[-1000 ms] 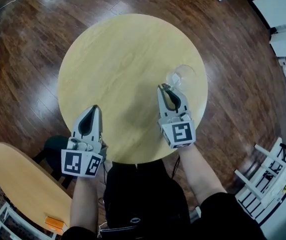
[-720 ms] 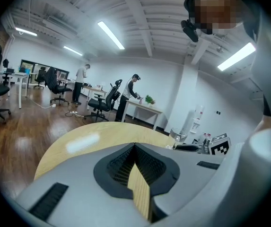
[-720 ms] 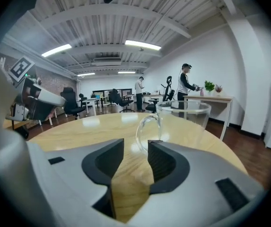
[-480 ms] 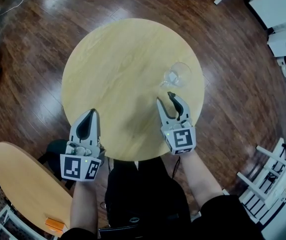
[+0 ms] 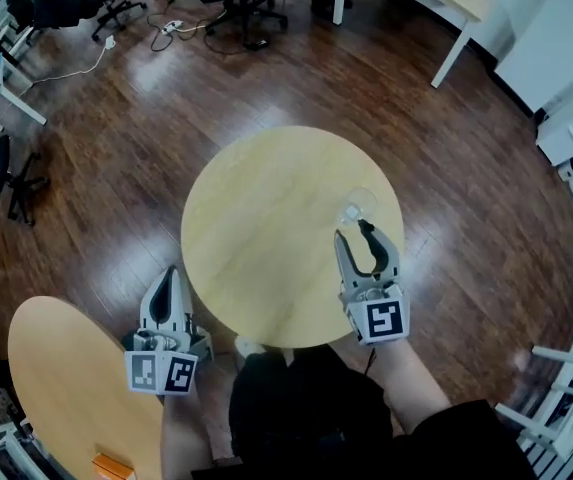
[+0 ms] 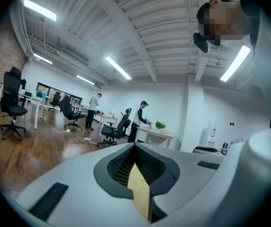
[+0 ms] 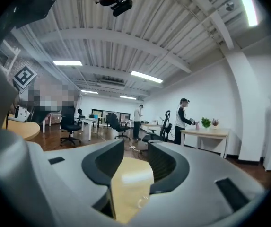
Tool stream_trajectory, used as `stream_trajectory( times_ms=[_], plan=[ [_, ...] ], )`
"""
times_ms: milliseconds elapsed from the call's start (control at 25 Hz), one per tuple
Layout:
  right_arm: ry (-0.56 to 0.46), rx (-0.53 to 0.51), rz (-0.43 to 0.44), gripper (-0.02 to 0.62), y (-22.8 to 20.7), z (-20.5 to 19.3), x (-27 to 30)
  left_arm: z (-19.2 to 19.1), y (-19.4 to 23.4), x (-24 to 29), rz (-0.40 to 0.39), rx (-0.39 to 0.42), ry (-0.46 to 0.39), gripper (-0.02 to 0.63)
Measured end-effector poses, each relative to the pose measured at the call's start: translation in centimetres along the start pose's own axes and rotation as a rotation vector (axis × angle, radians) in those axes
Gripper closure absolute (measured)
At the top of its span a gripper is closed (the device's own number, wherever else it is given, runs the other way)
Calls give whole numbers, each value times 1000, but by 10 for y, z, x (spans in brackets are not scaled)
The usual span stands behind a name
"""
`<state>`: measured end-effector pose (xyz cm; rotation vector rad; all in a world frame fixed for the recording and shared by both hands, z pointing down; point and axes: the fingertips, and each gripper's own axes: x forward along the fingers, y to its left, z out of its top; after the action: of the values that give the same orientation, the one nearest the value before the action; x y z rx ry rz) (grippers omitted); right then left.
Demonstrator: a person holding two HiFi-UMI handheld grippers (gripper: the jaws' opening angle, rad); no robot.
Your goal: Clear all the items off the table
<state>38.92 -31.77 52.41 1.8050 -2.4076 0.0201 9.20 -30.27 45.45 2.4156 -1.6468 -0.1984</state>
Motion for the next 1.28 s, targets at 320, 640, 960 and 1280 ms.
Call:
stream_trajectory(
  times_ms=[320, 640, 960, 1280],
  plan=[
    [-173, -62, 293, 431, 136, 101, 44, 69, 77, -154, 299, 64, -150, 601],
    [-242, -59, 707, 458, 386, 162, 35, 124, 155, -376, 678, 116, -338, 601],
    [-299, -203, 1035, 503, 595, 179, -38, 128, 172, -578, 985, 129, -463, 601],
    [-152, -27, 1356, 507, 772, 167, -140, 111, 135, -763, 1326, 147, -519, 601]
  ],
)
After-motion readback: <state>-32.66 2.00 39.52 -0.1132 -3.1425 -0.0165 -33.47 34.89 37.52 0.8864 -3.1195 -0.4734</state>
